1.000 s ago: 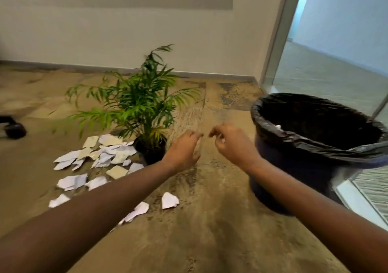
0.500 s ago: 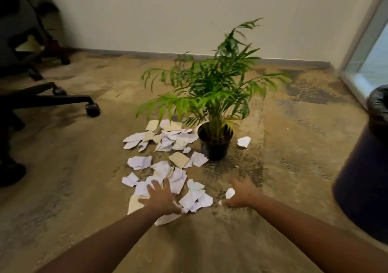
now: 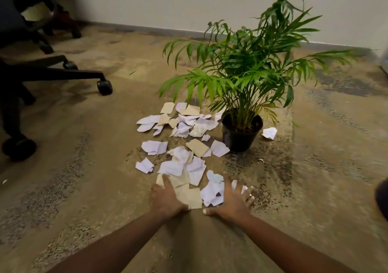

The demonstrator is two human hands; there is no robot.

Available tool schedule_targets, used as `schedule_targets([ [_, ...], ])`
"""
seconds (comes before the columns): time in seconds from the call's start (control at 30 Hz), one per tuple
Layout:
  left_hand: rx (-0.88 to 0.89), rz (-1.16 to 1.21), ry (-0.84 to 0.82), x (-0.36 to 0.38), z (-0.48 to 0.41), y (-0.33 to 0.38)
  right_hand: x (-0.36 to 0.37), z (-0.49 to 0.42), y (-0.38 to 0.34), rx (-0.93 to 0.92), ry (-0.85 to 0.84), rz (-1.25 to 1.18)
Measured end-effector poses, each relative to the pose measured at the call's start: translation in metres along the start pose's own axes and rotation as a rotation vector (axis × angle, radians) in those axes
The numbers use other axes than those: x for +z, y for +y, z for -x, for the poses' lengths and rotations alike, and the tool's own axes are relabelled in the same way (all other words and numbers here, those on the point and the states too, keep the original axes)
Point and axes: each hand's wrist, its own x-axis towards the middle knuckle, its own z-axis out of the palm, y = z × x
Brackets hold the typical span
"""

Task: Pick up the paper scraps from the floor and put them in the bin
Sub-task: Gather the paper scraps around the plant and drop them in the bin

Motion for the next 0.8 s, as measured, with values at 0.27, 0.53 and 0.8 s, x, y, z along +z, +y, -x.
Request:
schedule_targets([
  [0.27,0.39,0.043,0.098,0.003,-0.022,0.02,-0.008,-0.011,-0.021,-0.097,0.093,-0.08],
  [0.53,0.585,0.085,0.468,-0.023,-0.063,-0.009,-0.04,-0.049,-0.039,-0.236,0.174,-0.029],
  [0.8,0.053,0.33,0.354,-0.044,-0.114,-0.018,-0.055,-0.098,-0.076,-0.191,0.18,0.002],
])
